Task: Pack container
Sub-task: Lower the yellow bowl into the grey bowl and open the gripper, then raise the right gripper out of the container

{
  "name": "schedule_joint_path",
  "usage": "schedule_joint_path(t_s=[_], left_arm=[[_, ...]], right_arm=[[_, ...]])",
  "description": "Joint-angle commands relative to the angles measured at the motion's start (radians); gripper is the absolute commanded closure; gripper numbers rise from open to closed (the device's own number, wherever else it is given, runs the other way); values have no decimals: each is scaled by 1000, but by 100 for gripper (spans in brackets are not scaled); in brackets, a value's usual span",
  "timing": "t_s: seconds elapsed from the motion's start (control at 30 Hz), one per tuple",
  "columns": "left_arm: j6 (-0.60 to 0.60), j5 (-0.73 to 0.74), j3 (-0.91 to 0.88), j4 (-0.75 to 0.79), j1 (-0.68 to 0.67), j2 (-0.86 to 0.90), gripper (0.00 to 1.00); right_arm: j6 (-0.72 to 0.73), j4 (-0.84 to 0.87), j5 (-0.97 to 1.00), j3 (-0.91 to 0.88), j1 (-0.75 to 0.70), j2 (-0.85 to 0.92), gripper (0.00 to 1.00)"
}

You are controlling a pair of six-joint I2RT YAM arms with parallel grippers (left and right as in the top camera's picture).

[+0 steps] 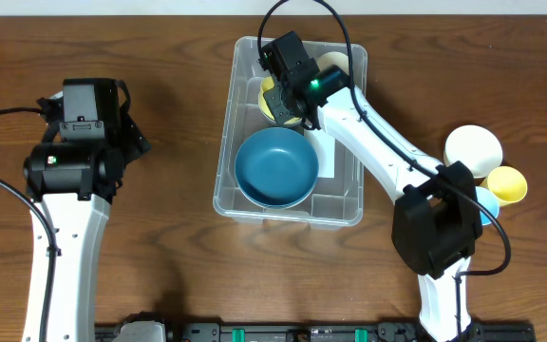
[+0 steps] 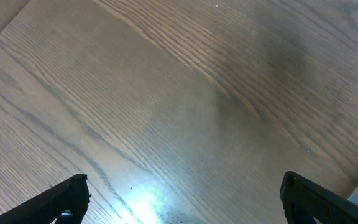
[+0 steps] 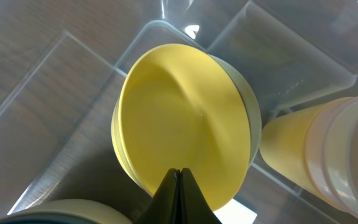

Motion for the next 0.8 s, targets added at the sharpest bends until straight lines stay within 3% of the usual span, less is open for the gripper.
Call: schedule_joint_path(t_s=[0.0, 0.13, 0.33, 0.77], left_arm=[[6, -20, 2, -3, 3, -6, 2], [6, -20, 2, -3, 3, -6, 2], [6, -20, 2, -3, 3, -6, 2], [6, -20, 2, -3, 3, -6, 2]], right_arm=[[14, 7, 2, -16, -8, 26, 99], [29, 2, -20, -20, -7, 45, 99], [-116, -25, -327, -19, -2, 59, 99], [-79, -34, -171, -5, -27, -2, 99]])
